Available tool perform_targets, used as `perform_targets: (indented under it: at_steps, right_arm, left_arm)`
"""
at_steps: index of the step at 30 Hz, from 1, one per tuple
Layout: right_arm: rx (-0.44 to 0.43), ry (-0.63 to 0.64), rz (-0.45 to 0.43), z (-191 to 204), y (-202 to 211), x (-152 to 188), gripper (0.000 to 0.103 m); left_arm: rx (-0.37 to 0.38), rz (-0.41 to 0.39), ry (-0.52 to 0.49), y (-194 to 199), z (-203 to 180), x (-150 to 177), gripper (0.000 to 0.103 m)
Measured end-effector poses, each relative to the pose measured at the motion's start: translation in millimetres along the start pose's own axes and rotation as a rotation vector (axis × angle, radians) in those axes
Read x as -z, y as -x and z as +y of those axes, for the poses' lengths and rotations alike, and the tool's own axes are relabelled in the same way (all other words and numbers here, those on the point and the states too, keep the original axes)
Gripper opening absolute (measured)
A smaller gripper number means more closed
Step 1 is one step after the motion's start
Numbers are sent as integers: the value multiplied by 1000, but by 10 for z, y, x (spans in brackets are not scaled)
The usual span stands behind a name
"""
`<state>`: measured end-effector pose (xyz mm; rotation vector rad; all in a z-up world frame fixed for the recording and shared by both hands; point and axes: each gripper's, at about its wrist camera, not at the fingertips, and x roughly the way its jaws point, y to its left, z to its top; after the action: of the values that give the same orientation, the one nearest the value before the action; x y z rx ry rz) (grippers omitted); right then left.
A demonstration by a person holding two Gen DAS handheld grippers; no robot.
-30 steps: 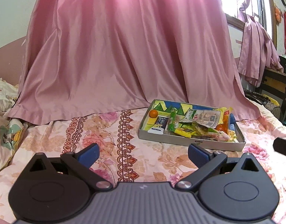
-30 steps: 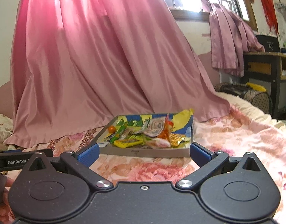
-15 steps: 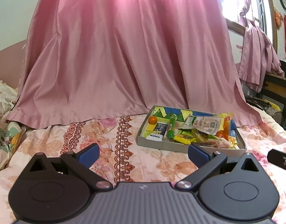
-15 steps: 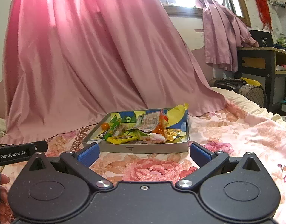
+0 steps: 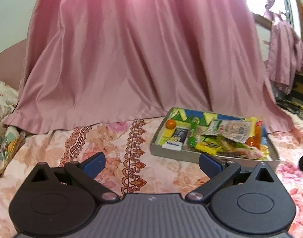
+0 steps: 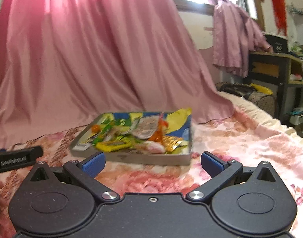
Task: Organize snacks
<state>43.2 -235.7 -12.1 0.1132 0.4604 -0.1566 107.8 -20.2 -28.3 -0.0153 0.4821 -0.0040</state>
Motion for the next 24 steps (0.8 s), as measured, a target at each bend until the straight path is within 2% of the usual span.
perform_targets:
  at_steps: [5, 8, 15, 20, 24]
  right_arm:
    - [9, -71, -17, -75, -195, 56, 102]
    - [1, -87, -31, -106, -273, 82, 102]
    - [-5, -118, -20, -147, -287, 150, 102]
    - [-47, -93, 7, -75, -245, 214, 102]
    - [-56, -62, -11, -23, -228, 203, 102]
  left_arm:
    - [16, 41, -26, -130, -26, 61, 103]
    - [39, 35, -31, -114, -33, 65, 103]
    - [46, 81, -43, -164, -37, 130, 103]
    - [68, 78, -13, -94, 3, 138, 103]
    - [67, 60, -28, -69, -17, 130, 103]
